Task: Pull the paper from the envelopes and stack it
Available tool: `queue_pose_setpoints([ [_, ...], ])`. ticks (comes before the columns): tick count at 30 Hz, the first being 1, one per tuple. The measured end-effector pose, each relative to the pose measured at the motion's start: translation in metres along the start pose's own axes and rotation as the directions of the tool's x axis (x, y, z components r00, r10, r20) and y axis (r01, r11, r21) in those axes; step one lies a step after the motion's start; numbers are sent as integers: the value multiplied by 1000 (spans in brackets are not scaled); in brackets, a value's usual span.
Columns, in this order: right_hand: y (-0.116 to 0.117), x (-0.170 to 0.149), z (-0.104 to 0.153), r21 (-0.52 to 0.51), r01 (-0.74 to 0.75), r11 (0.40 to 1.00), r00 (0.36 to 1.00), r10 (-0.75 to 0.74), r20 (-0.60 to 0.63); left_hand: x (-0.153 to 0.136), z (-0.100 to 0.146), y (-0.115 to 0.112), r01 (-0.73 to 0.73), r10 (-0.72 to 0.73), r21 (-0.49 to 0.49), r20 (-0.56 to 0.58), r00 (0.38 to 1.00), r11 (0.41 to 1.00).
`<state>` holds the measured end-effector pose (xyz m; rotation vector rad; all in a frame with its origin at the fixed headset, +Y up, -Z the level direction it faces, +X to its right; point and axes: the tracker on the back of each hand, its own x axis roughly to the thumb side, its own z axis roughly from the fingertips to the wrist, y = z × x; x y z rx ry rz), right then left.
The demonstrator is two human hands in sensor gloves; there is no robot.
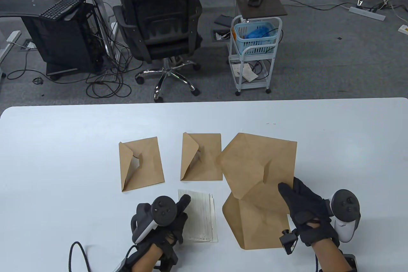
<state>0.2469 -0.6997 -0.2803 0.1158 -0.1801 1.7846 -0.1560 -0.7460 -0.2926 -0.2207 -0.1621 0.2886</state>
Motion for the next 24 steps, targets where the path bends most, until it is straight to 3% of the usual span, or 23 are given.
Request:
queue_pose_setpoints([
  [5, 4, -2, -2, 16, 0, 1000, 1000, 0, -10, 21, -4, -11, 274, -276, -54, -18, 961, 960],
  [11, 5, -2, -2, 25, -4, 1000, 1000, 4, -10, 34, -1, -16, 365, -367, -47, -54, 929, 930],
  [20, 6, -2, -1, 29, 6, 1000, 1000, -5, -6, 23, -6, -8, 197, -205, -128, -54, 977, 972],
  [24, 6, -2, -1, 33, 4, 999, 1000, -4, -9, 21, -1, 10, 197, -197, -48, 7, 980, 979],
])
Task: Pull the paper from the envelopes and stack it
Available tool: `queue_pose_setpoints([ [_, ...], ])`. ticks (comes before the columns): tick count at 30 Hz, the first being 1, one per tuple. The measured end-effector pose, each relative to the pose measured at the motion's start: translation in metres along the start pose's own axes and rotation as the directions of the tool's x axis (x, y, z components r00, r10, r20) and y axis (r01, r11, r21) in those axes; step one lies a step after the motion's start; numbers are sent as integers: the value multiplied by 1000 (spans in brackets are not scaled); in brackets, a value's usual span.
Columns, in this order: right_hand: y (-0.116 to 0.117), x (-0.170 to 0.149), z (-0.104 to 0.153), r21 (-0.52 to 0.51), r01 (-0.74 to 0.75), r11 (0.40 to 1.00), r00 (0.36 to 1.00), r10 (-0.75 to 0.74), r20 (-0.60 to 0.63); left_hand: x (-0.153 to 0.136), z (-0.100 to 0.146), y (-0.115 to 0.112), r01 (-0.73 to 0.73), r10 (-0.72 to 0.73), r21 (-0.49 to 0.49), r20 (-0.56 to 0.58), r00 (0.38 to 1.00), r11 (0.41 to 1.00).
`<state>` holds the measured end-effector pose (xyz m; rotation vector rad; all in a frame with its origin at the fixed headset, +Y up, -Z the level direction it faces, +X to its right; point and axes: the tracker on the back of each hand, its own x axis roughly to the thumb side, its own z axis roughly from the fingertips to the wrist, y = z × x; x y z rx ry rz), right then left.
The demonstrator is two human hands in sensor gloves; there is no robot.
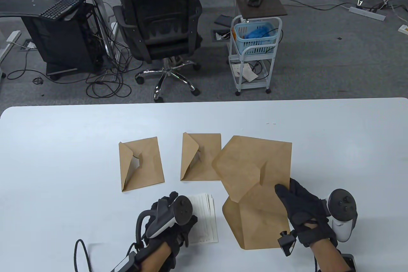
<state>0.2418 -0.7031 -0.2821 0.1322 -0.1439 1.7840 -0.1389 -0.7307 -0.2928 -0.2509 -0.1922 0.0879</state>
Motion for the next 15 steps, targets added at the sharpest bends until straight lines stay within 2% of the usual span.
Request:
queue_pose_setpoints([
  [2, 0, 0, 0, 0, 1, 1000, 1000, -1, -4, -5, 6, 12, 12, -10, 81, -14, 1000, 997],
  [4, 0, 0, 0, 1, 3, 1000, 1000, -3, -8, -10, 11, 20, 1, -10, 174, 52, 999, 985],
  [6, 0, 1, 1, 5, 6, 1000, 1000, -6, -13, -14, 15, 23, 2, -33, 253, 119, 992, 968],
  [9, 1, 0, 1, 12, 12, 1000, 1000, -12, -22, -20, 21, 21, 70, -118, 354, 117, 986, 932],
  [11, 2, 0, 1, 17, 15, 1000, 1000, -14, -28, -23, 22, 16, 90, -145, 393, 111, 983, 915],
  [15, 3, 0, 1, 36, 22, 999, 999, -21, -31, -28, 24, 4, 120, -167, 399, 86, 982, 909],
])
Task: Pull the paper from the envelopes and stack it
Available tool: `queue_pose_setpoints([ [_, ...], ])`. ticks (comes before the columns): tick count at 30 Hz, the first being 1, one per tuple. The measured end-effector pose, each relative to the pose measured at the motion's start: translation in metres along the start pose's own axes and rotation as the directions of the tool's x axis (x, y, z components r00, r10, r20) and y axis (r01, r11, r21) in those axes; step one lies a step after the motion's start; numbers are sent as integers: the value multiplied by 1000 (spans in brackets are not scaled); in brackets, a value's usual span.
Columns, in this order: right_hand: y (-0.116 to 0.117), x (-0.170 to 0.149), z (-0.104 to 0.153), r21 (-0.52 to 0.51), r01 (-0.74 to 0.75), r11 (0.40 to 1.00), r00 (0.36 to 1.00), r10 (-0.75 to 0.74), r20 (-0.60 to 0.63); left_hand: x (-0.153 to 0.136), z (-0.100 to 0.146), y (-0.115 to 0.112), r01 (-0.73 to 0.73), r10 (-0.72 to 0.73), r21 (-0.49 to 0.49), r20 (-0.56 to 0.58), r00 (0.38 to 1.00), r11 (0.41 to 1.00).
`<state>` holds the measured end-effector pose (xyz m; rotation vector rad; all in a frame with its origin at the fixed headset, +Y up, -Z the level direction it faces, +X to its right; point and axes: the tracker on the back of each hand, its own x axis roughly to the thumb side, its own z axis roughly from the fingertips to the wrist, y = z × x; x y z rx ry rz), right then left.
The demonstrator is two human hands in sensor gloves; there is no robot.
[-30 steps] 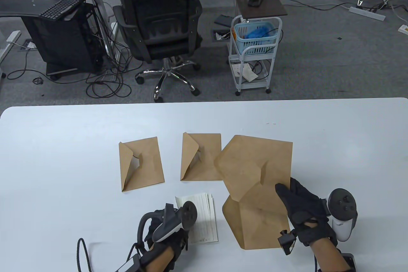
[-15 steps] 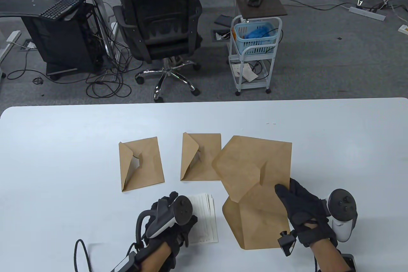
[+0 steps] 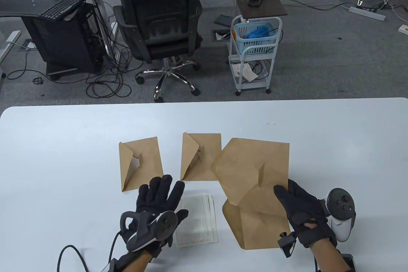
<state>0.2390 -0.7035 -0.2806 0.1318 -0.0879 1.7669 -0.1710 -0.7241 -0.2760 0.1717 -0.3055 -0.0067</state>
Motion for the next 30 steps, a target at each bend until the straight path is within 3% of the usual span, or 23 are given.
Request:
queue_pose_setpoints([
  [13, -7, -2, 1, 36, 5, 999, 998, -3, -55, 1, 6, -9, 40, -40, -19, 12, 999, 999],
  [19, -8, -9, 1, 33, -14, 999, 989, 18, -150, 2, 6, -10, 32, -31, -27, 17, 999, 999],
  [27, 0, -24, -5, 116, -191, 975, 945, 215, -246, 3, 7, -10, 32, -31, -38, 15, 999, 999],
  [30, 5, -28, -6, 162, -369, 915, 882, 400, -251, 3, 7, -10, 33, -32, -43, 16, 999, 999],
])
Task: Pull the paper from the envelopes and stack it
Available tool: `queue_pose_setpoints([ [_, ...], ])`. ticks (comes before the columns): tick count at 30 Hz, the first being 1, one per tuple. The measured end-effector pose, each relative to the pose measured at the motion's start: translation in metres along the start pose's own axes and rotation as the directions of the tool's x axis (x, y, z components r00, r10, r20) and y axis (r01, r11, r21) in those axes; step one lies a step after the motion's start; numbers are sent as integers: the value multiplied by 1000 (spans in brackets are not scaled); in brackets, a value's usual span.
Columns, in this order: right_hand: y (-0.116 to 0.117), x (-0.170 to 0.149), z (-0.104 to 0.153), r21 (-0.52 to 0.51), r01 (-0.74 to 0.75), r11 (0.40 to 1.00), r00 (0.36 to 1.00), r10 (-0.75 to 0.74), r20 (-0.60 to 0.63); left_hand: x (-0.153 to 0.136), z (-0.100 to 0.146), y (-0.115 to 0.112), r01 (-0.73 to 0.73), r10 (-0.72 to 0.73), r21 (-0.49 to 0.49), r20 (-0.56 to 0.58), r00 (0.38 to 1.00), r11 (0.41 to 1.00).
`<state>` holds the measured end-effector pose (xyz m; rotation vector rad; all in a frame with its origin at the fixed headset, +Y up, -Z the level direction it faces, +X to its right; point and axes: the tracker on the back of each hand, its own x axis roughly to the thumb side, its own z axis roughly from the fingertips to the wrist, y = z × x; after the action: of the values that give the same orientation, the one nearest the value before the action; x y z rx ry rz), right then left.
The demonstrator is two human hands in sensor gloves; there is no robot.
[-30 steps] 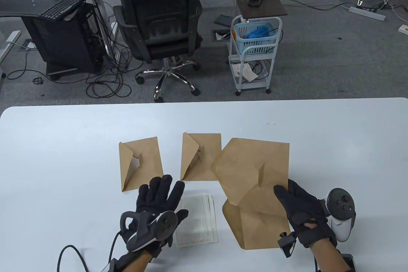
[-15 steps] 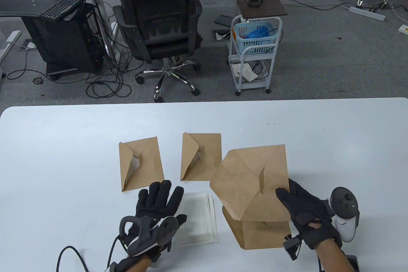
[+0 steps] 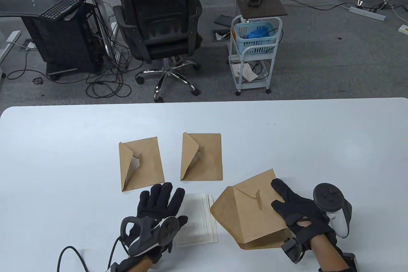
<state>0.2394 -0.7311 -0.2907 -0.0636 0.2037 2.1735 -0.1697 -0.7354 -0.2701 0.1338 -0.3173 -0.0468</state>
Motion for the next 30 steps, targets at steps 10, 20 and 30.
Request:
queue_pose_setpoints([
  [10, 34, 8, -5, -30, -665, 747, 747, 665, 8, 3, 0, -1, 5, -5, -5, 5, 1000, 1000],
  [20, 54, 9, -5, 23, -830, 557, 556, 830, -34, 6, 0, -2, 8, -8, -8, 9, 1000, 1000],
  [30, 50, 6, -10, 50, -816, 576, 576, 817, 1, 11, 2, 1, 0, 0, -1, 16, 1000, 1000],
])
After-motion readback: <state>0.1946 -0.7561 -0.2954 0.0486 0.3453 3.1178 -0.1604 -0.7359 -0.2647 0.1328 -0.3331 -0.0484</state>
